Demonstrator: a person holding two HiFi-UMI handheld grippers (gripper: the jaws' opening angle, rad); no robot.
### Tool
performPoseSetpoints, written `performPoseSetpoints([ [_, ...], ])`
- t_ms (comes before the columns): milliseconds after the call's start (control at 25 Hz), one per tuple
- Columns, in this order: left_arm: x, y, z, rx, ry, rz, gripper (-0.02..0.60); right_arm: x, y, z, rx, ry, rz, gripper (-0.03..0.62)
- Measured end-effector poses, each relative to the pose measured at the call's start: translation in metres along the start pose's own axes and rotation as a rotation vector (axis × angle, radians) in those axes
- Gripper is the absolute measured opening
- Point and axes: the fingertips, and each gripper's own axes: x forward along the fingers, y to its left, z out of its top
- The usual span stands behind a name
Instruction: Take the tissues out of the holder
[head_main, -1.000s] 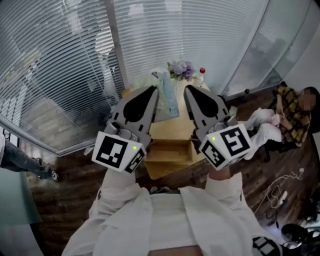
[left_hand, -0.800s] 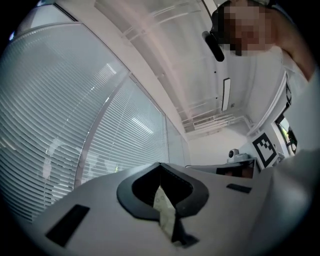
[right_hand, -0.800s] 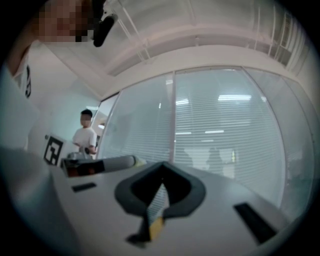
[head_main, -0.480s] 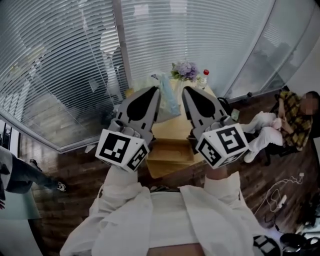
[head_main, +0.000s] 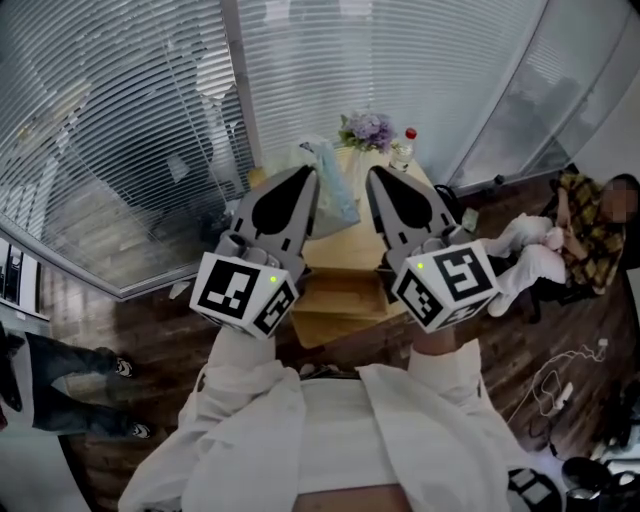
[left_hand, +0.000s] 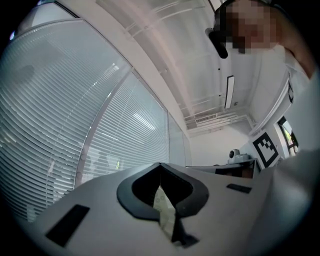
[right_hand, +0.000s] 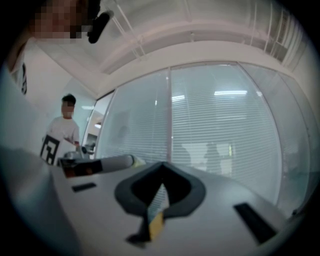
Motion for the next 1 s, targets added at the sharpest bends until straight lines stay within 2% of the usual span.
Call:
performPoseSetpoints([
  [1000,-0.013,-0.013,-0.014,-0.018,0.018,0.011,0.008,-0.016,0.0,-0.017,0.005,0.028,-0.023,0.012],
])
